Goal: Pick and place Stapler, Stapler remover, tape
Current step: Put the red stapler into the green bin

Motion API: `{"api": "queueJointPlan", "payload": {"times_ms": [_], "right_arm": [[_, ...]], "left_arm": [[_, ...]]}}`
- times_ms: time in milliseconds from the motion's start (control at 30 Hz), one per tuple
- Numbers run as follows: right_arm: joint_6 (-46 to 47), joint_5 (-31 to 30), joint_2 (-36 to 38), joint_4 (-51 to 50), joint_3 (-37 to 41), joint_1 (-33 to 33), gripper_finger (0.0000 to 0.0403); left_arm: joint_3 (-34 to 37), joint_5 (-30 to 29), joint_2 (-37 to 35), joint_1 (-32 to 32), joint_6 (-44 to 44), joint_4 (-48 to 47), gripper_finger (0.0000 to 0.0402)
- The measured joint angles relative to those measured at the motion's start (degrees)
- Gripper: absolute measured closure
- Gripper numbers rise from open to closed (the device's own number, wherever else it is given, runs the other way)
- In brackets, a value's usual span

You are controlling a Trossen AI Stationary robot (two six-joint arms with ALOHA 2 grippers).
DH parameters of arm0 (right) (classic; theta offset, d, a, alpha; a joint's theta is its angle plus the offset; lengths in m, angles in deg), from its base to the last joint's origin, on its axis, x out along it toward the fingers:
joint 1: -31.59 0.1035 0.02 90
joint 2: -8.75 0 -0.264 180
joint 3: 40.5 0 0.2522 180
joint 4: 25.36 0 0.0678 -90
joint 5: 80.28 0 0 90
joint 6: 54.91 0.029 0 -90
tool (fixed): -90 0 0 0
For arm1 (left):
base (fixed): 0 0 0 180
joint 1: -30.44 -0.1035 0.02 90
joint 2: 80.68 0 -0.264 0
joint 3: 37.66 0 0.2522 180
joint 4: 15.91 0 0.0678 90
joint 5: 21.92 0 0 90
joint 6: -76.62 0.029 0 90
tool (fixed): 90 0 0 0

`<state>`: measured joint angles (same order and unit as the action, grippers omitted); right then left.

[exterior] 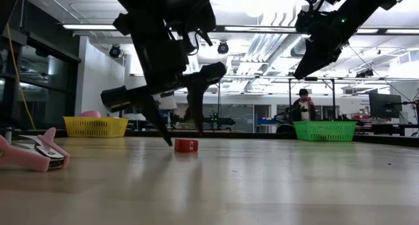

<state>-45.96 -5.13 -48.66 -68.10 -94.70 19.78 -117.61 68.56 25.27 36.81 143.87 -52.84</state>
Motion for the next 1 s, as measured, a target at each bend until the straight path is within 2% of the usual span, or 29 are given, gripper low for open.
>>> {"api": "queueJointPlan", "payload": {"times_ms": [333,533,767,1000], "right_arm": [[0.0,0.0,0.0,0.0,0.0,0.0,0.0233],[0.0,0.0,0.0,0.0,0.0,0.0,0.0233],[0.0,0.0,0.0,0.0,0.0,0.0,0.0233],[0.1,0.0,0.0,0.0,0.0,0.0,0.0233]], "left_arm": [[0.0,1.5,0.0,-2.9,-6.0,0.0,0.0182],[-0.1,5.0,0.4,-4.0,-6.2,-1.5,0.0182],[-0.2,5.9,1.8,-3.8,-4.9,-2.1,0.0183],[-0.2,6.4,1.8,-3.8,-4.8,-2.6,0.0225]]}}
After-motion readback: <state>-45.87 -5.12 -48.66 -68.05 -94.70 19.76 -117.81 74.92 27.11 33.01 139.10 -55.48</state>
